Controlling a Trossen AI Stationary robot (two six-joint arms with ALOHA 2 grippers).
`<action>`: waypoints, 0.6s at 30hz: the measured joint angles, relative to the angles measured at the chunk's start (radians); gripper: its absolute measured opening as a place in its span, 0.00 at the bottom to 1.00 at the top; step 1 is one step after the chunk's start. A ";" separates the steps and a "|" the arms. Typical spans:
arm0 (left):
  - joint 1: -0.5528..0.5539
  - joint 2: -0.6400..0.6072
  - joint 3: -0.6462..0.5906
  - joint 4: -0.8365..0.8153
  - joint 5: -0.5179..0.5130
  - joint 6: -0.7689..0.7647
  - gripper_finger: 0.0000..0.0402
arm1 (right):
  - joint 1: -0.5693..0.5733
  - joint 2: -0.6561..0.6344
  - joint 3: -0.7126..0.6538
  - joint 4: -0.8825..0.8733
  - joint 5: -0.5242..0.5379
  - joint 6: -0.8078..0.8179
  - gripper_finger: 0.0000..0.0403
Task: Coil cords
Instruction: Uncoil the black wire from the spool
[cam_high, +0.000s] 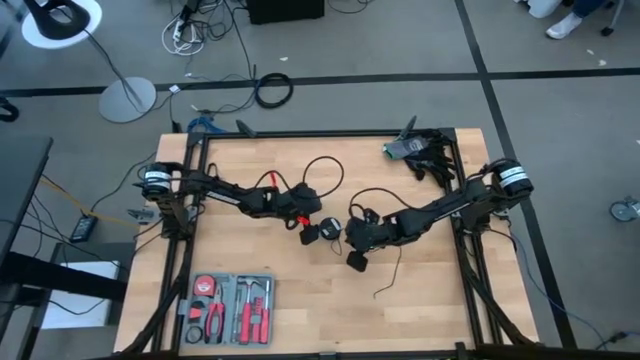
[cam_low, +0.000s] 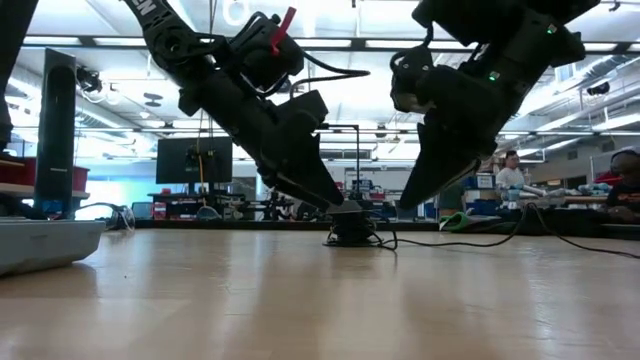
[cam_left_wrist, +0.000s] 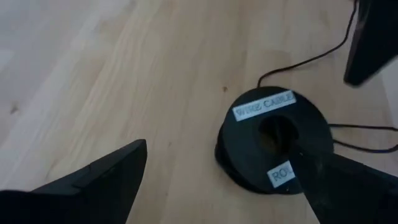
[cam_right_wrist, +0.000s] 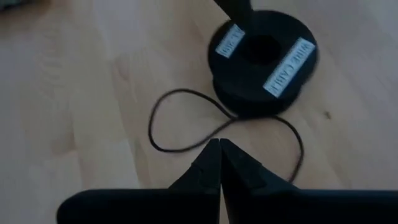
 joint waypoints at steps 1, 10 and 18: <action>-0.002 0.000 0.000 0.002 -0.001 0.006 0.98 | 0.000 0.002 0.000 0.005 0.000 -0.004 0.01; -0.007 0.008 0.001 0.093 -0.002 0.046 0.98 | -0.003 0.002 0.000 0.025 0.012 -0.014 0.01; -0.007 0.033 0.001 0.108 -0.003 -0.003 0.98 | -0.003 0.002 0.000 0.030 0.012 -0.015 0.00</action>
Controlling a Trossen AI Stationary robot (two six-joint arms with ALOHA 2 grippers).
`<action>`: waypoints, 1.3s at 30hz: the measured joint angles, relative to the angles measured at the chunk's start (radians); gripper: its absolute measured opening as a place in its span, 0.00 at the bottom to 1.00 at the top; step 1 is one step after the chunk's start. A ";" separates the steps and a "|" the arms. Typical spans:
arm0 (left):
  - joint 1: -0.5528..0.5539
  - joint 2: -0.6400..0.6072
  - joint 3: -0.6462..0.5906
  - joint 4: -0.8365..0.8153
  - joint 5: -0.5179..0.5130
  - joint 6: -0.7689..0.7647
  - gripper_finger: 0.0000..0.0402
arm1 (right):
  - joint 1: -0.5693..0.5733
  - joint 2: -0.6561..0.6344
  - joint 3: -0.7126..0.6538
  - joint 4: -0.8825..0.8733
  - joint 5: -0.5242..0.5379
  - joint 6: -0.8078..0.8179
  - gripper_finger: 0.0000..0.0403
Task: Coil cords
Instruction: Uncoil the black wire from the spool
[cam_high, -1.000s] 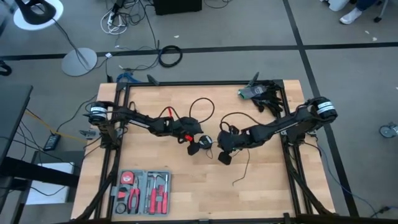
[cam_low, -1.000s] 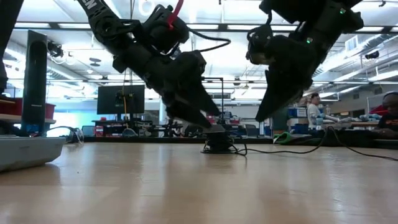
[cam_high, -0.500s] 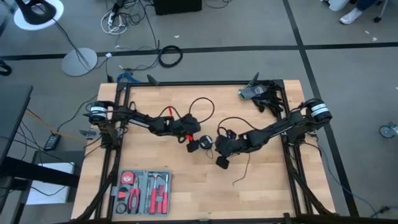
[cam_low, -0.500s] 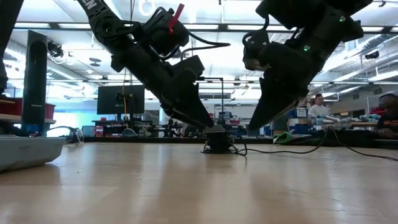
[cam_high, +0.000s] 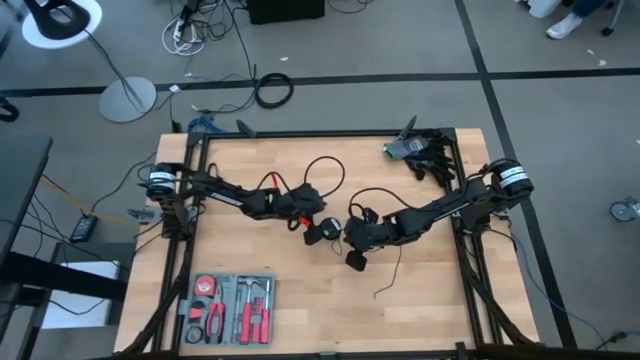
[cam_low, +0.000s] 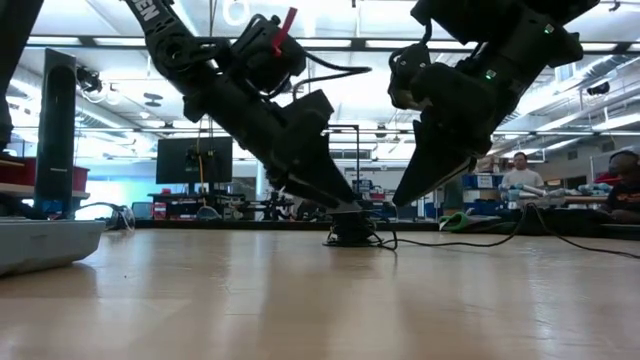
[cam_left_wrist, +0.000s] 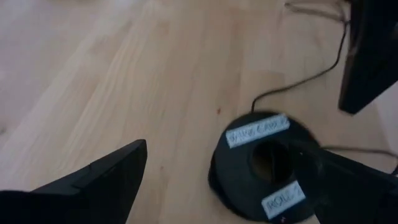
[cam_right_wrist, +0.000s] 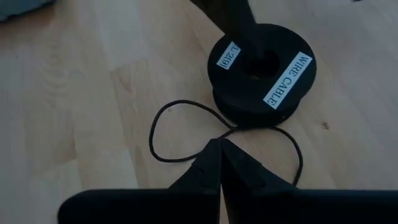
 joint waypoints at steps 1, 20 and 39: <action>0.000 0.002 -0.001 -0.011 -0.001 -0.004 0.98 | 0.000 0.000 0.000 0.000 0.000 0.000 0.01; 0.009 0.034 0.003 -0.056 -0.069 -0.040 0.98 | -0.001 0.043 0.000 0.077 0.065 -0.126 0.05; 0.035 -0.017 0.000 -0.176 -0.137 -0.054 0.98 | -0.008 0.091 0.000 0.281 -0.017 -0.048 0.20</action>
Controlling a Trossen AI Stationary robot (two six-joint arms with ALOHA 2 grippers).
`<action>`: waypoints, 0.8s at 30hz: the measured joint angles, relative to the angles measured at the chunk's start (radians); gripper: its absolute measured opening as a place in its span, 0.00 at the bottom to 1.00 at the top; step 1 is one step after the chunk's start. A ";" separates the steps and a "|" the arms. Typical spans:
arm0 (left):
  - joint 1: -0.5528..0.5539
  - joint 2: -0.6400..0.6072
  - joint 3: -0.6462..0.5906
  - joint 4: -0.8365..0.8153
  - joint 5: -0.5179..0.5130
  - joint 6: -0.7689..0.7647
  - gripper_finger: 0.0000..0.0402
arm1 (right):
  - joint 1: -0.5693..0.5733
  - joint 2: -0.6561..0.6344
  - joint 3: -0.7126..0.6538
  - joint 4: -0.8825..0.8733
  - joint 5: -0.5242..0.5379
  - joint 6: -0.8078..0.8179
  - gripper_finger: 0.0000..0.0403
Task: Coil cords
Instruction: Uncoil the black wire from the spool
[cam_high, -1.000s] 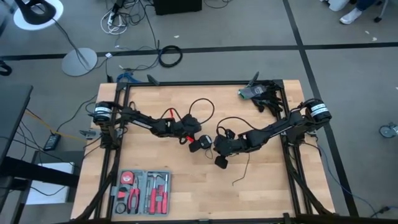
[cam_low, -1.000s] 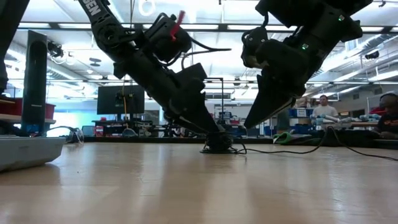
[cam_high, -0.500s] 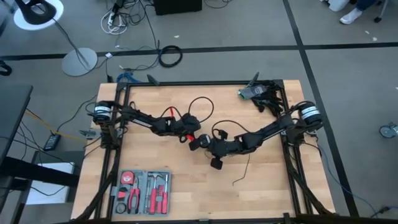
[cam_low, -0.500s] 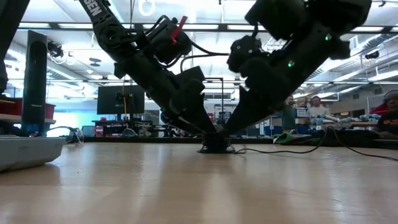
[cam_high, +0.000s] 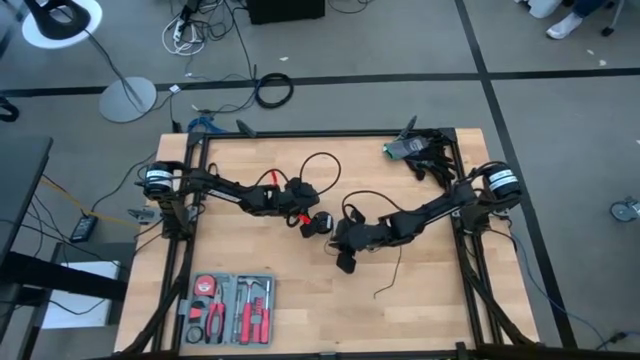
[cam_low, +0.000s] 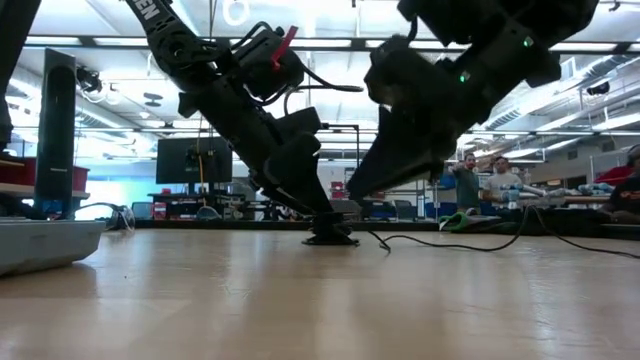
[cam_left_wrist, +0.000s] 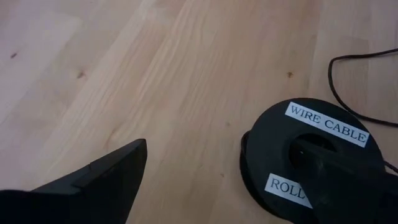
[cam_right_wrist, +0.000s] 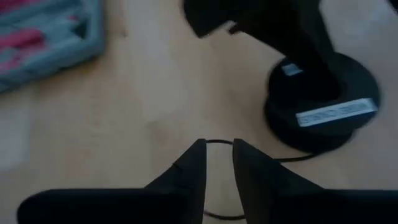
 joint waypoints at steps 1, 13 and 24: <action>0.000 0.000 0.000 0.000 0.000 0.000 0.98 | 0.000 -0.006 0.000 0.001 -0.019 0.011 0.19; 0.001 -0.056 -0.004 -0.065 -0.011 0.010 0.98 | 0.002 -0.003 0.000 -0.018 -0.035 0.069 0.25; -0.001 -0.073 -0.003 -0.080 -0.017 0.021 0.98 | 0.003 0.034 0.000 0.050 0.008 0.103 0.28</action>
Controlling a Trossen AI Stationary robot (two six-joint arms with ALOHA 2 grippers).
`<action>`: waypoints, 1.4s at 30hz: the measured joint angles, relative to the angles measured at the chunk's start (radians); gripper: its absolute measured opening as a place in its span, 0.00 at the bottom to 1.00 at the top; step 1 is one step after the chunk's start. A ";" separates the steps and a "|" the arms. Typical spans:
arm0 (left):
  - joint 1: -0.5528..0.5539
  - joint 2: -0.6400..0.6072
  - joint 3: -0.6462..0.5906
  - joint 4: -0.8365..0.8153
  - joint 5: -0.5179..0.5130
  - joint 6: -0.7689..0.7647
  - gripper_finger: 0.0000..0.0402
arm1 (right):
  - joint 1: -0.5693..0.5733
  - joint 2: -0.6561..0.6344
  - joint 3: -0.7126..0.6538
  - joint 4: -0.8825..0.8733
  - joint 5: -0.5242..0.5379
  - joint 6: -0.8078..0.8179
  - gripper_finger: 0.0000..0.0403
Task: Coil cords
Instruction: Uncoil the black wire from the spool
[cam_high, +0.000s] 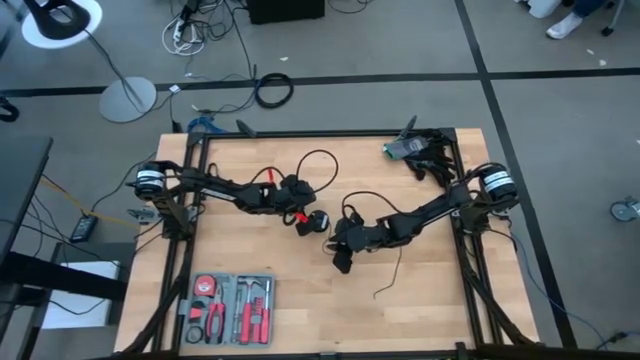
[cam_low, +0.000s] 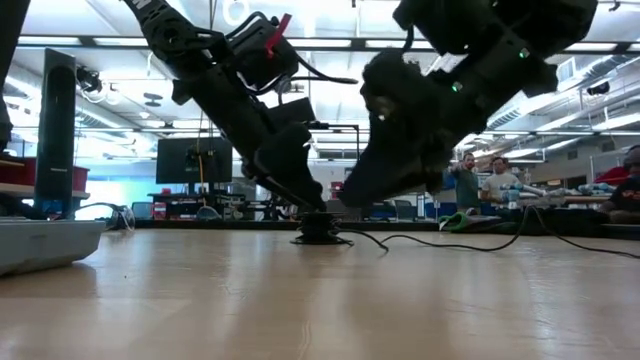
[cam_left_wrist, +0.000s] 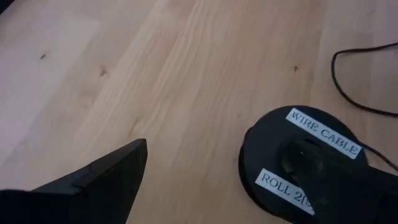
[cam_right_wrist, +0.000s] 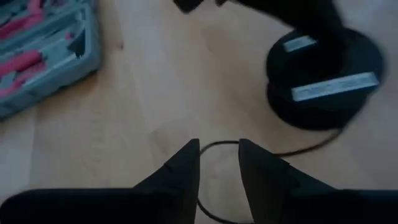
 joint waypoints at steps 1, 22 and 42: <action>-0.001 0.000 0.000 0.003 0.000 0.000 0.98 | 0.002 0.010 0.001 0.008 -0.007 0.000 0.28; -0.027 0.035 0.001 0.024 0.011 0.007 0.98 | 0.014 0.113 0.007 0.033 -0.044 -0.090 0.16; -0.025 0.037 0.004 -0.020 -0.079 0.012 0.98 | 0.143 -0.141 0.006 -0.434 -0.054 0.065 0.00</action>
